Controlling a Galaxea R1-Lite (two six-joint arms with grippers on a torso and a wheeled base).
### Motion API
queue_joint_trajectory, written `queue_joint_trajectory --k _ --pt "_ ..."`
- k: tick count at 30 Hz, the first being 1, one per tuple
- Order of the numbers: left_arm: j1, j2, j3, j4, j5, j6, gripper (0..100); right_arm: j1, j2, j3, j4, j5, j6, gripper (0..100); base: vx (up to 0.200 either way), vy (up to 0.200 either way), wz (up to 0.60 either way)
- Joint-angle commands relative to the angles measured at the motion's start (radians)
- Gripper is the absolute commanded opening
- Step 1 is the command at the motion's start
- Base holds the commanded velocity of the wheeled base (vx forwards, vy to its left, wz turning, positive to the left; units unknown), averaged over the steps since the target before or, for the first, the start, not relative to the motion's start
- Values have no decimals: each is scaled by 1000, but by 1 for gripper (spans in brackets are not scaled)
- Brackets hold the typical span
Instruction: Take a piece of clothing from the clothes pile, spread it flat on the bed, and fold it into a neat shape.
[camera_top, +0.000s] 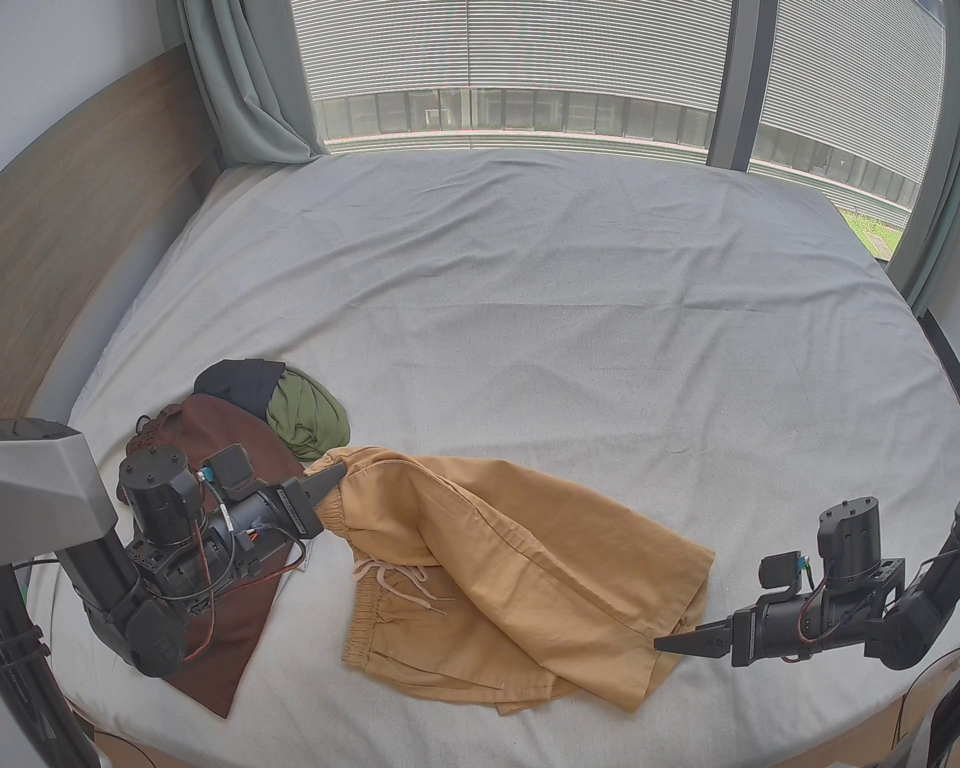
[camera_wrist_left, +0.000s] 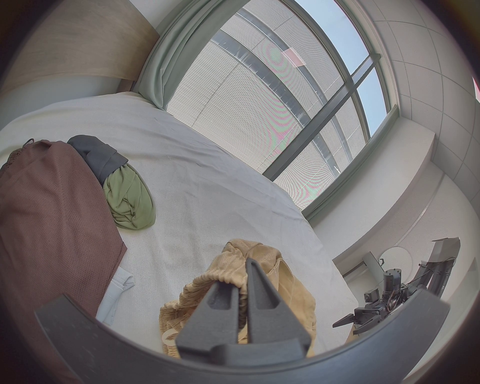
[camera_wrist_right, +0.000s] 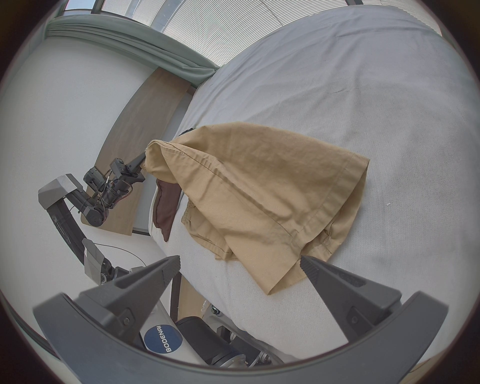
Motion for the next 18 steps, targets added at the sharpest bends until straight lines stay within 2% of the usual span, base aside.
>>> queue_joint_trajectory --k 1,11,18 --pt "1 2 0 -2 0 0 0 0 64 9 -20 0 1 100 0 0 0" --pt "1 2 0 -2 0 0 0 -1 176 18 -117 -3 16 100 0 0 0" --pt "1 2 0 -2 0 0 0 0 285 66 -295 -10 27 100 0 0 0"
